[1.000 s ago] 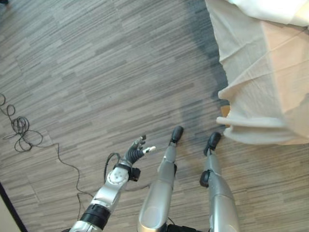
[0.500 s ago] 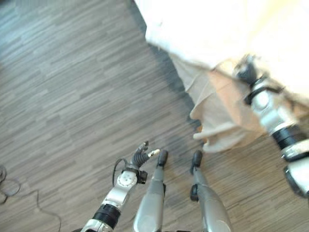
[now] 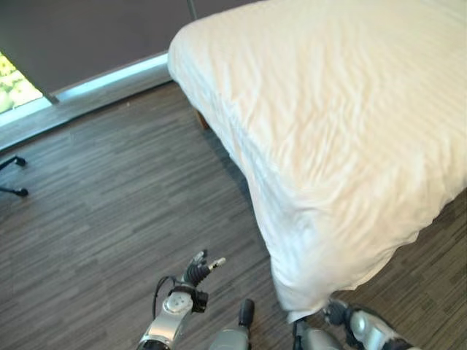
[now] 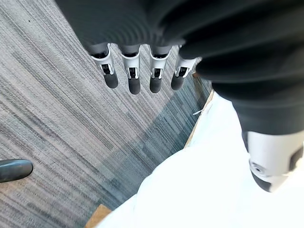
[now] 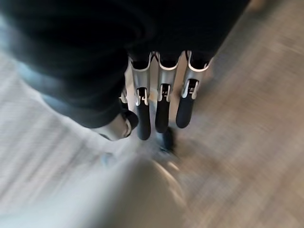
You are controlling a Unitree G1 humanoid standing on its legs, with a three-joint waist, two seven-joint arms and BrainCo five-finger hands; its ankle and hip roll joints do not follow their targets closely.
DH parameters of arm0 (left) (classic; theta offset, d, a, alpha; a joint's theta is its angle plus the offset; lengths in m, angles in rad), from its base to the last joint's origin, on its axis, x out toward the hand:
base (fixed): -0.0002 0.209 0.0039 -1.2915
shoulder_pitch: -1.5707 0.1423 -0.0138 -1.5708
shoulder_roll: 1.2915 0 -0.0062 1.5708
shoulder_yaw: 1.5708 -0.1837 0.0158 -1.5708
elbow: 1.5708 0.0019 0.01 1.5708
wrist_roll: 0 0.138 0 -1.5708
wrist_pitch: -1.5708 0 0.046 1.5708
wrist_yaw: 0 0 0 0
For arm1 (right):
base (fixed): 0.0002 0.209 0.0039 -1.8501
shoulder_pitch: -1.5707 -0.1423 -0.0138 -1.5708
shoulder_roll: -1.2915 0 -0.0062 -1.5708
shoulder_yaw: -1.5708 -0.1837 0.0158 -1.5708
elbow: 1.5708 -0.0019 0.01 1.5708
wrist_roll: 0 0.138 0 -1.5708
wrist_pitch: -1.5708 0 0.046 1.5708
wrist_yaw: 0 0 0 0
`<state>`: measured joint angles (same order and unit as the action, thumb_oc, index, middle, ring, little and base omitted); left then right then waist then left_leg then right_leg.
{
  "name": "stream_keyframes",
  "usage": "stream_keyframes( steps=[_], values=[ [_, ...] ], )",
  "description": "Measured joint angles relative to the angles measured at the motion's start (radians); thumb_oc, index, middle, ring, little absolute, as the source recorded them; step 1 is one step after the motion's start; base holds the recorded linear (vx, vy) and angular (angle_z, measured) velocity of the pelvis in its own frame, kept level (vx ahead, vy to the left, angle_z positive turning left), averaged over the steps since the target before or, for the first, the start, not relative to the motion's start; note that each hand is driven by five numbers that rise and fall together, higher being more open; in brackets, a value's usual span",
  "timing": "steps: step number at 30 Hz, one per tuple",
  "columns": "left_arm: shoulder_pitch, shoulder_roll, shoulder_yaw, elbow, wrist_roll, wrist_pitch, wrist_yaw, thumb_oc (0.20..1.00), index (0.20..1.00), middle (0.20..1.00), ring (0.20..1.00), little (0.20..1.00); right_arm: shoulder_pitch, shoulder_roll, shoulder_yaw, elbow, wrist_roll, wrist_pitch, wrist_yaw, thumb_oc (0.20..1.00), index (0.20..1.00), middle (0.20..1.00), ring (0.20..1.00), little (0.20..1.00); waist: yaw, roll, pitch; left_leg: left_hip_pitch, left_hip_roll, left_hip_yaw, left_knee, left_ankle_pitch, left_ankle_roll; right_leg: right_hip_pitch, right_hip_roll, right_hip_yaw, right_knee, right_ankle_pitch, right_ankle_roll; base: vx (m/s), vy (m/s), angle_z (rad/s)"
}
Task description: Making the bed.
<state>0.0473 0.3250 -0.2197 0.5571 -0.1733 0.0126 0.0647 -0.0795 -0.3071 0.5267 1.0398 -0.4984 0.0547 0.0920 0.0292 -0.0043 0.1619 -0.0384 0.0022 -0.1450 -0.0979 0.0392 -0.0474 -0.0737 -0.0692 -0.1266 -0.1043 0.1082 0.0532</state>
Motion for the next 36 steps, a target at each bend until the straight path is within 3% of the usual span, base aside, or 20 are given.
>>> stream_keyframes(
  steps=[4,8,12,15,16,17,18,19,24,27,28,32,33,36],
  values=[
    [0.018,-0.002,0.001,0.033,0.000,0.002,-0.039,1.000,1.000,1.000,1.000,1.000,0.032,0.025,-0.128,0.206,0.038,0.007,0.002,1.000,1.000,1.000,1.000,1.000,-0.001,-0.003,-0.058,0.011,0.009,0.000,0.000,-0.001,-0.001,0.010,0.008,0.000,-0.001,-0.005,-0.001,0.07,0.009,-0.01],
    [0.031,-0.001,0.002,0.035,0.000,0.013,-0.077,1.000,1.000,1.000,1.000,1.000,0.068,-0.006,-0.254,0.325,0.080,0.008,0.000,1.000,1.000,1.000,1.000,1.000,0.000,-0.004,-0.098,0.021,0.013,0.005,0.000,-0.001,0.000,0.018,0.012,0.004,-0.001,-0.005,-0.001,0.05,-0.012,-0.03],
    [0.067,0.021,0.022,0.008,0.000,0.021,-0.119,1.000,1.000,1.000,1.000,1.000,0.073,-0.187,-0.482,0.323,0.151,0.029,0.007,1.000,1.000,1.000,1.000,1.000,-0.016,-0.009,-0.119,0.024,0.015,0.025,0.000,-0.003,-0.004,0.016,0.015,0.021,-0.002,-0.006,0.000,0.00,0.002,-0.13],
    [0.093,0.030,0.096,-0.037,-0.002,0.021,-0.114,1.000,1.000,1.000,1.000,1.000,0.120,-0.335,-0.572,-0.027,0.273,0.047,-0.050,1.000,1.000,1.000,1.000,1.000,-0.051,-0.015,-0.126,0.008,0.029,0.058,0.000,0.000,0.000,-0.018,0.027,0.041,-0.002,-0.027,0.032,0.00,0.005,-0.31],
    [0.122,0.012,0.139,-0.052,-0.002,0.022,-0.111,1.000,1.000,1.000,1.000,1.000,0.227,-0.333,-0.730,-0.497,0.349,0.075,-0.061,1.000,1.000,1.000,1.000,1.000,-0.060,0.024,-0.121,-0.017,0.076,0.075,-0.002,0.002,-0.001,-0.066,0.072,0.058,0.101,-0.045,0.023,0.01,-0.004,-0.34],
    [0.143,0.025,0.161,-0.075,-0.002,0.019,-0.109,1.000,1.000,1.000,1.000,1.000,0.276,-0.339,-0.736,-0.699,0.371,0.007,-0.094,1.000,1.000,1.000,1.000,1.000,-0.074,-0.018,-0.129,-0.021,0.058,0.097,-0.001,-0.003,-0.005,-0.059,0.050,0.080,0.102,-0.091,0.004,0.03,-0.009,-0.35],
    [0.141,0.025,0.164,-0.050,-0.002,0.024,-0.106,1.000,1.000,1.000,1.000,1.000,0.241,-0.341,-0.726,-0.733,0.400,-0.029,-0.096,0.520,0.520,0.520,0.520,0.520,-0.083,-0.038,-0.131,-0.010,0.055,0.110,0.006,-0.001,-0.005,-0.047,0.054,0.080,0.067,-0.068,-0.015,-0.01,-0.008,-0.17],
    [0.140,0.025,0.160,-0.038,-0.001,0.033,-0.109,1.000,1.000,1.000,1.000,1.000,0.231,-0.332,-0.711,-0.811,0.431,-0.010,-0.088,0.200,0.200,0.200,0.200,0.200,-0.078,-0.053,-0.128,-0.015,0.045,0.113,0.041,-0.001,-0.002,-0.034,0.052,0.080,0.046,-0.067,-0.014,-0.02,-0.011,-0.24],
    [0.161,0.018,0.132,-0.047,0.001,0.034,-0.116,1.000,1.000,1.000,1.000,1.000,0.218,-0.385,-0.532,-1.053,0.535,-0.043,0.028,0.200,0.200,0.200,0.200,0.200,-0.073,-0.048,-0.108,-0.013,0.049,0.131,0.030,-0.022,0.000,-0.025,0.066,0.078,0.019,-0.063,-0.008,-0.02,-0.008,-0.03],
    [0.144,0.015,0.063,-0.055,0.002,0.032,-0.127,1.000,1.000,1.000,1.000,1.000,0.049,-0.354,-0.265,-0.985,0.597,-0.054,0.124,0.200,0.200,0.200,0.200,0.200,-0.034,-0.023,-0.090,-0.026,0.050,0.116,0.010,-0.021,0.001,-0.032,0.063,0.067,0.006,-0.057,0.008,-0.07,-0.014,0.14],
    [0.115,0.014,0.045,-0.062,0.002,0.027,-0.129,1.000,1.000,1.000,1.000,1.000,-0.057,-0.316,-0.181,-0.898,0.598,-0.047,0.137,0.200,0.200,0.200,0.200,0.200,-0.019,-0.037,-0.080,-0.032,0.030,0.106,0.008,-0.019,0.000,-0.045,0.051,0.061,0.000,-0.058,0.010,-0.14,-0.023,0.59],
    [0.090,0.010,0.015,-0.064,0.000,0.025,-0.123,1.000,1.000,1.000,1.000,1.000,-0.358,-0.173,0.028,-0.673,0.617,-0.031,0.129,0.200,0.200,0.200,0.200,0.200,0.048,-0.006,-0.011,-0.087,0.032,0.075,0.031,-0.020,0.002,-0.074,0.049,0.036,0.001,-0.054,0.029,-0.17,-0.025,0.14],
    [0.076,0.008,0.005,-0.059,-0.002,0.023,-0.115,1.000,1.000,1.000,1.000,1.000,-0.412,-0.130,0.049,-0.631,0.622,-0.036,0.123,0.200,0.200,0.200,0.200,0.200,0.069,0.006,0.003,-0.115,0.047,0.072,0.031,-0.019,0.002,-0.100,0.056,0.020,0.017,-0.050,0.031,-0.13,-0.020,0.26],
    [-0.004,0.019,-0.022,-0.051,-0.013,0.018,-0.102,1.000,1.000,1.000,1.000,1.000,-0.553,0.008,0.037,-0.394,0.635,-0.034,0.065,0.200,0.200,0.200,0.200,0.200,0.127,-0.015,0.082,-0.163,0.021,0.074,0.070,-0.011,-0.008,-0.134,0.039,0.019,0.017,-0.047,0.017,-0.11,-0.009,0.65]
  ],
)
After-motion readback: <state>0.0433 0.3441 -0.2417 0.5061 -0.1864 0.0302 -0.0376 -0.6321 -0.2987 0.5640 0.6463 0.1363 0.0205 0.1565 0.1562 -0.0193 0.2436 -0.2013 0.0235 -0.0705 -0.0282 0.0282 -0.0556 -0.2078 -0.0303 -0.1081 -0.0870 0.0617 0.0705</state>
